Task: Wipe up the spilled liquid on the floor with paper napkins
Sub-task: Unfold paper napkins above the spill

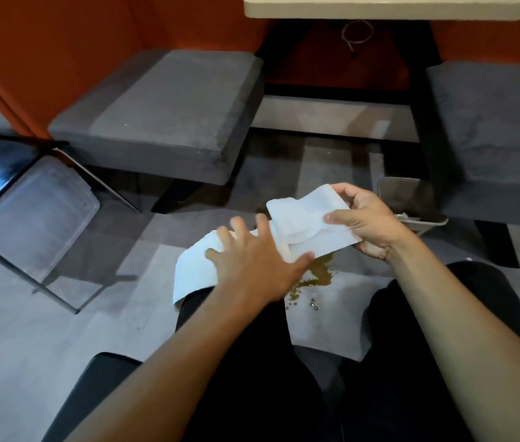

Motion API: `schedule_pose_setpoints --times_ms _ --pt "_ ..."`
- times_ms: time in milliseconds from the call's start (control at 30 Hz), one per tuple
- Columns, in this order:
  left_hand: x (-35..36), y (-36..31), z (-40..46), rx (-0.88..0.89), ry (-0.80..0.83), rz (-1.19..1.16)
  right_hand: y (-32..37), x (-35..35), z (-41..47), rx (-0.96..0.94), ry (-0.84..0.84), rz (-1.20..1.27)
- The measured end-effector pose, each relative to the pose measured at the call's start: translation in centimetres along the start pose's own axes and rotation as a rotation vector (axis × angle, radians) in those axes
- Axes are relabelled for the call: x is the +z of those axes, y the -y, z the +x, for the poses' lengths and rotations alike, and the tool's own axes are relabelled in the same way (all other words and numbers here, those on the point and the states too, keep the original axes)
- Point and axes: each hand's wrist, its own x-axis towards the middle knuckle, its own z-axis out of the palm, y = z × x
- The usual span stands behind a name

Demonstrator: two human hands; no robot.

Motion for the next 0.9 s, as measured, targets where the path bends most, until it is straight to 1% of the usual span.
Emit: schedule_pose_setpoints --times_ms 100,200,233,300,367,433,533,600,767,833,900 --pt "0.7 -2.5 1.1 -0.049 0.09 0.044 0.0 -0.3 -0.4 -0.033 0.007 0.028" --pt "1.4 -1.9 2.4 -0.078 0.113 0.028 -0.6 -0.4 -0.8 -0.074 0.047 0.106" --pt "1.2 -1.3 2.8 -0.063 0.15 -0.015 -0.8 -0.5 -0.8 -0.084 0.055 0.12" --pt "0.2 0.1 3.5 0.019 0.278 -0.125 -1.2 -0.6 -0.9 -0.09 0.059 0.145" --pt "-1.2 1.3 3.8 0.102 0.329 -0.148 -1.4 -0.8 -1.0 -0.089 0.066 0.186" --pt "-1.9 2.5 4.3 0.081 0.303 -0.168 -1.5 -0.8 -1.0 -0.079 0.075 0.221" --pt "-1.5 3.1 4.2 -0.042 0.219 -0.329 -1.6 -0.9 -1.0 -0.06 0.08 0.216" --pt "-1.1 2.3 3.6 -0.077 0.187 -0.384 -1.4 -0.9 -0.9 -0.055 0.074 0.22" --pt "-0.5 -0.7 2.5 -0.082 0.121 -0.151 -1.4 -0.3 -0.8 -0.044 0.083 0.241" --pt "-0.3 -1.1 2.8 -0.087 0.106 -0.157 -1.4 -0.3 -0.9 -0.04 0.086 0.258" --pt "-0.7 -0.9 3.3 -0.074 0.094 -0.263 -1.3 -0.3 -1.1 -0.041 0.086 0.279"
